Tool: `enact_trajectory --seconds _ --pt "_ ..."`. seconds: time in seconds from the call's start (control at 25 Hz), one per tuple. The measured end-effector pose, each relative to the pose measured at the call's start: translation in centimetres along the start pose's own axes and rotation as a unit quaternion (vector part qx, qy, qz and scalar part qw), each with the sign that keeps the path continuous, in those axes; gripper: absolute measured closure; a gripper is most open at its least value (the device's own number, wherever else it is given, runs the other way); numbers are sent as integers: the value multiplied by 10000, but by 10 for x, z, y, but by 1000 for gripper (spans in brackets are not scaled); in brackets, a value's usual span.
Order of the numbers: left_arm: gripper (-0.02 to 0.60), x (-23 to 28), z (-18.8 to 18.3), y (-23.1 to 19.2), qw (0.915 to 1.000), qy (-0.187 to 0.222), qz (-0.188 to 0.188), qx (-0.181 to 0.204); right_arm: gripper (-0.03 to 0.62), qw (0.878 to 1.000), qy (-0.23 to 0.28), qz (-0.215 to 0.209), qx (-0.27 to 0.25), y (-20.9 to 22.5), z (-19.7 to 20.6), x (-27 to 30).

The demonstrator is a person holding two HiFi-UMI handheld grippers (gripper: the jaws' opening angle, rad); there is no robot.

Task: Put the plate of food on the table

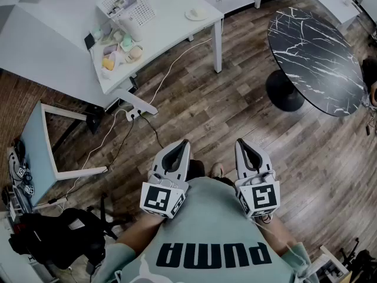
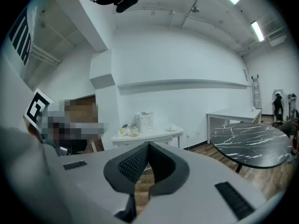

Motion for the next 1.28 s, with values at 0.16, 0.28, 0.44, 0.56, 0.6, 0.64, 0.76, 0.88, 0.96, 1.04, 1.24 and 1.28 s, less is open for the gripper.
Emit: enact_trajectory --seconds 0.16,0.28,0.44,0.56,0.6,0.64,0.76,0.88,0.96,1.04,1.24,1.28 --pt "575 8 -1 -2 10000 -33 47 -42 586 9999 -86 62 72 5 4 4" --pt "575 20 -2 -5 9999 -41 147 -72 586 9998 -118 120 70 9 3 10" --pt "575 40 -4 -12 9994 -28 330 -91 586 9995 -184 238 68 17 4 21" --pt "575 59 -6 -19 9989 -26 464 -111 586 9993 -209 303 51 23 0 32" --pt "575 66 -7 -22 9986 -27 516 -113 586 9992 -234 316 46 25 0 37" --pt "575 72 -8 -26 9983 -28 565 -120 586 9991 -268 330 42 27 0 42" --pt "575 92 -10 -42 9977 -34 648 -194 586 9987 -344 387 21 33 -1 64" --pt "575 113 -13 -64 9975 -57 660 -256 587 9981 -420 442 22 42 -5 92" --pt "575 127 -16 -80 9972 -94 675 -297 586 9977 -493 459 15 48 -9 113" --pt "575 142 -20 -97 9969 -124 697 -348 586 9976 -525 457 -13 52 -16 133" --pt "575 179 -40 -136 9960 -70 831 -330 586 9969 -547 561 -20 60 -35 180" --pt "575 186 -45 -142 9957 -49 878 -307 586 9967 -546 602 -32 62 -39 189"
Point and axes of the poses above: the fingertips, and each gripper's own axes: x forward along the fingers, y to its right, z out of its underside, the point moved 7 cm from there along -x, backward along the fingers, and after that the axes turned 11 degrees about z, right-handed, at the moved point
